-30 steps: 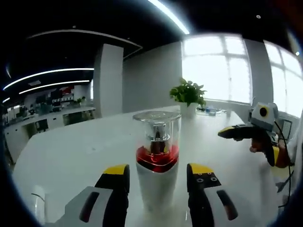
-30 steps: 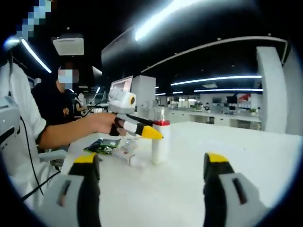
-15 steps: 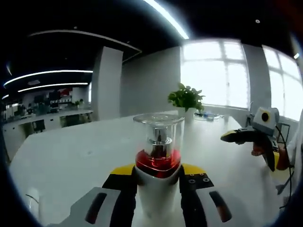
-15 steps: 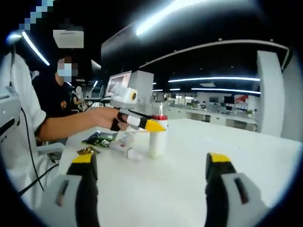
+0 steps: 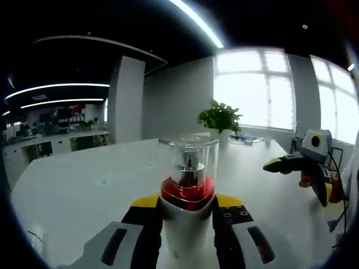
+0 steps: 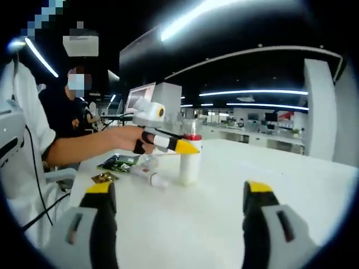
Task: Arrange the skincare products in the storage area until every visible bottle or jar stands upright without overlapping.
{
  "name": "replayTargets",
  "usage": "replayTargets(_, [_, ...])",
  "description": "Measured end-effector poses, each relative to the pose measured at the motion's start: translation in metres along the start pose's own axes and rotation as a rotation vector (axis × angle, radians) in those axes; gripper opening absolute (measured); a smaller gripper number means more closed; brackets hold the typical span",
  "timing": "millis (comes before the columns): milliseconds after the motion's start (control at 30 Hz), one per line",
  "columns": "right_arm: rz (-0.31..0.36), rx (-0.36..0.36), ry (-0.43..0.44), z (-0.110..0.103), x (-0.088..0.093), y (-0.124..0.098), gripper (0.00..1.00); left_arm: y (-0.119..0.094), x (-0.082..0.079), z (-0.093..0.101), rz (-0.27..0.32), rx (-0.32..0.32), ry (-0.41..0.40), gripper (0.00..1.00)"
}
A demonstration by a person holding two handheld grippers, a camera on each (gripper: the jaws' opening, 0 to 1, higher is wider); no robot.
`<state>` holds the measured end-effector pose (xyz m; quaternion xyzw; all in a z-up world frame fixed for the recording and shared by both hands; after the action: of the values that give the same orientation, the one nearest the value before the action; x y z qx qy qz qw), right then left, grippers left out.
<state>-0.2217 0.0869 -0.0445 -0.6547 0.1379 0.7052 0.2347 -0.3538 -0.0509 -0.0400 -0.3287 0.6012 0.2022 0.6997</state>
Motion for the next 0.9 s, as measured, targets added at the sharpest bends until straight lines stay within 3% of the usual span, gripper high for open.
replayTargets(367, [-0.014,0.001,0.003,0.000,0.002,-0.004,0.92,0.008,-0.001,0.005,0.018,-0.018,-0.012,0.34])
replayTargets(900, [0.015,0.020,0.026,0.002,0.001,-0.013,0.89,0.011,0.000,0.012,0.038,-0.074,-0.010,0.33])
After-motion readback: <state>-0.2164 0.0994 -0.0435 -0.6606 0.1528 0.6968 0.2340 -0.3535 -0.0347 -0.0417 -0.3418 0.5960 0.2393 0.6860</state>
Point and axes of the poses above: the point that each gripper's makers call its tool centre point, and the gripper's own axes: y roughly forward along the fingers, z roughly to its right, x roughly out of its underside, the point moved 3 cm from there along -y, roughly backward along the fingers, and after that the axes turned 10 degrees about -x, right-handed, at the moved point
